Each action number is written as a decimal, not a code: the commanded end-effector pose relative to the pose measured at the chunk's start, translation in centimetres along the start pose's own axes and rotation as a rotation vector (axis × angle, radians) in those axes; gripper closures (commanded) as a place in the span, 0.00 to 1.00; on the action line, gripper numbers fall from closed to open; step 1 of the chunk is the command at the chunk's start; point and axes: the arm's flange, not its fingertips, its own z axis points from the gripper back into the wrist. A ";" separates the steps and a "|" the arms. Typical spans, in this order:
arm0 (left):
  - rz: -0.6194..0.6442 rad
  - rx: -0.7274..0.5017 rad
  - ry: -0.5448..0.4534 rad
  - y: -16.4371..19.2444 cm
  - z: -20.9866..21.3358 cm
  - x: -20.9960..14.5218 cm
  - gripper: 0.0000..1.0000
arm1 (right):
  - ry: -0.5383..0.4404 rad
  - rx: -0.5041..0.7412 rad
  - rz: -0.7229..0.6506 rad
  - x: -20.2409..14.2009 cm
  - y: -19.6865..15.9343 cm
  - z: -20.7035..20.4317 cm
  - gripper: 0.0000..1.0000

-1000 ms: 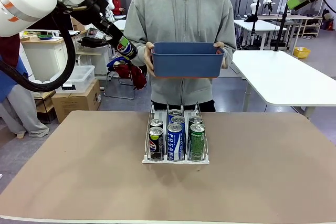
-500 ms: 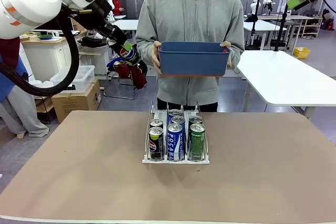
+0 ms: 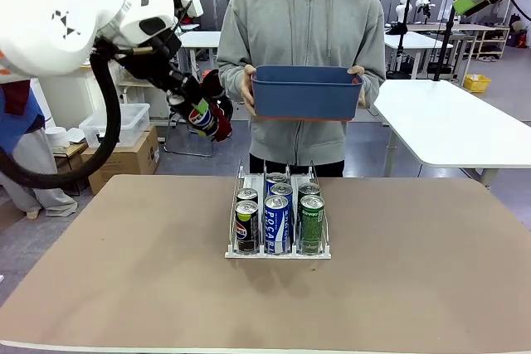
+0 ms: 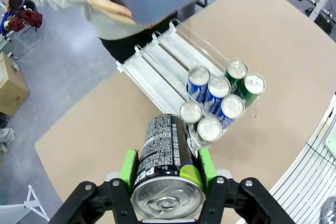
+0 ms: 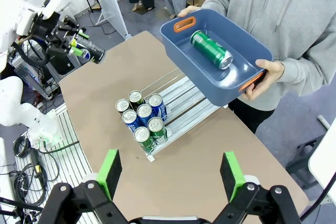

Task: Fill the beverage cans into the dispenser.
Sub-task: Place the picked Pepsi coke in the line of the Automatic Can Dispenser with the same cans.

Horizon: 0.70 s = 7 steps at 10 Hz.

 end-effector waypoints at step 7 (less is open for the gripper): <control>-0.019 -0.014 0.040 -1.4 -0.6 -1.7 0.42 | 0.000 0.001 -0.001 0.0 0.0 0.0 0.00</control>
